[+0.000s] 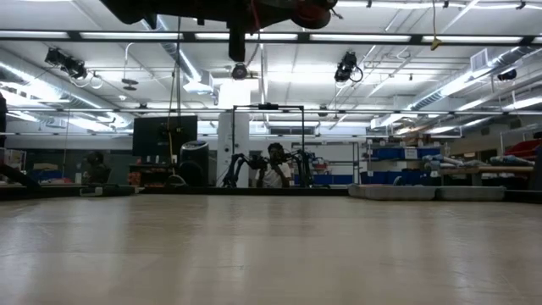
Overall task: Coil cords
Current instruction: Coil the red cable wire onto the black spool
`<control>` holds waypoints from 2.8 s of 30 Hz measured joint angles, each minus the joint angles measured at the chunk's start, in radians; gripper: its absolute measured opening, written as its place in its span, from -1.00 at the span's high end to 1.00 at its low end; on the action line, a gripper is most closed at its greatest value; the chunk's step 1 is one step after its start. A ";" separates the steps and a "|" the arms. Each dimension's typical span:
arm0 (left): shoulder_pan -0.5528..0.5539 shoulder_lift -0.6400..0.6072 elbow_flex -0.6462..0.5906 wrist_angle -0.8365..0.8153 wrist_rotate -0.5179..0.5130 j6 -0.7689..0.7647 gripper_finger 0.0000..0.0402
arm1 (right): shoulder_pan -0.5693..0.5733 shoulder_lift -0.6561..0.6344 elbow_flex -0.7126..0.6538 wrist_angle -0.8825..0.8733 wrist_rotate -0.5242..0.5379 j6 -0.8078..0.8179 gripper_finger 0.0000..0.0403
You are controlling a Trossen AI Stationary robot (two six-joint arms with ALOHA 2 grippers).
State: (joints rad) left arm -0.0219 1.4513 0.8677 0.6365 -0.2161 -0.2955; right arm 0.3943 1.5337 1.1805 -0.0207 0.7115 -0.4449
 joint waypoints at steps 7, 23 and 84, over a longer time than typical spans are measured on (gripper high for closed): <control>0.000 0.000 0.000 0.007 0.004 0.002 0.98 | -0.023 0.000 0.000 0.158 -0.175 -0.001 1.00; -0.053 0.000 -0.004 0.154 -0.022 0.134 0.98 | 0.032 -0.003 -0.009 0.435 -0.184 -0.021 1.00; -0.063 0.000 -0.005 0.127 -0.290 -0.087 0.98 | -0.081 -0.004 0.183 -0.229 -0.358 0.176 1.00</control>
State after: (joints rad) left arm -0.0849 1.4517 0.8627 0.7639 -0.5063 -0.3828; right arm 0.3136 1.5299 1.3634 -0.2497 0.3530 -0.2690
